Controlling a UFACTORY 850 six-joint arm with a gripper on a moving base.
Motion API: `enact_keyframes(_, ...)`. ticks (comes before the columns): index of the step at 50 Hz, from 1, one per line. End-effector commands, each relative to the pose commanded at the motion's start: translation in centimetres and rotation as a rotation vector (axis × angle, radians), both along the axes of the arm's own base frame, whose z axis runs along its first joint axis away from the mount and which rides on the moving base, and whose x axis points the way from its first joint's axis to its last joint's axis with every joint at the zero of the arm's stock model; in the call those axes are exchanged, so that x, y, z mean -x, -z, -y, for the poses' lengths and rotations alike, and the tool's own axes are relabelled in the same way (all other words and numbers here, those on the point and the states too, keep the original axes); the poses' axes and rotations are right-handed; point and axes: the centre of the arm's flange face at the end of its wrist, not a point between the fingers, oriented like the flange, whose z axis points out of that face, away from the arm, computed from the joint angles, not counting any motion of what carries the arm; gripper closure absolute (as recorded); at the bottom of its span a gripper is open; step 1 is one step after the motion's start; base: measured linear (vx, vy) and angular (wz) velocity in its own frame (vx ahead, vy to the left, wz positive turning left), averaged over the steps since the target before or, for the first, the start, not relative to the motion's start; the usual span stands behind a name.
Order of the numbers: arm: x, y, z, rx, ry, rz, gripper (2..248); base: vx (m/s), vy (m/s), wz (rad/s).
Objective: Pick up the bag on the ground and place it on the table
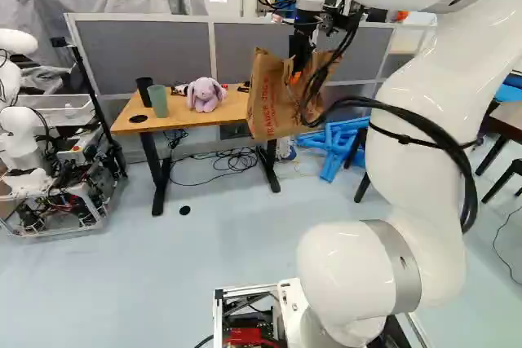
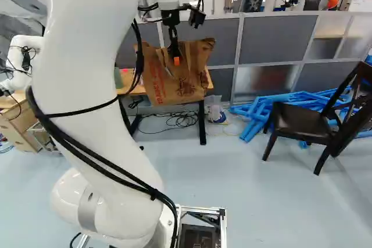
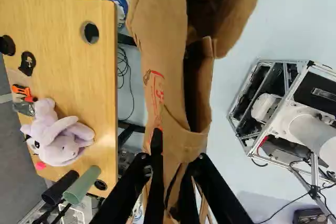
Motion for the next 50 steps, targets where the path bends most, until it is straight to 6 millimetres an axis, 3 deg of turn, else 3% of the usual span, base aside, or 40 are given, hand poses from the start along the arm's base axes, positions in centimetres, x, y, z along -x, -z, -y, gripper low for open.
enact_keyframes(30,0.0,0.0,0.0,0.0,0.0,0.0,229,0.255,-0.043,-0.034)
enact_keyframes(50,0.0,0.0,0.0,0.0,0.0,0.0,229,0.25,-0.001,-0.022)
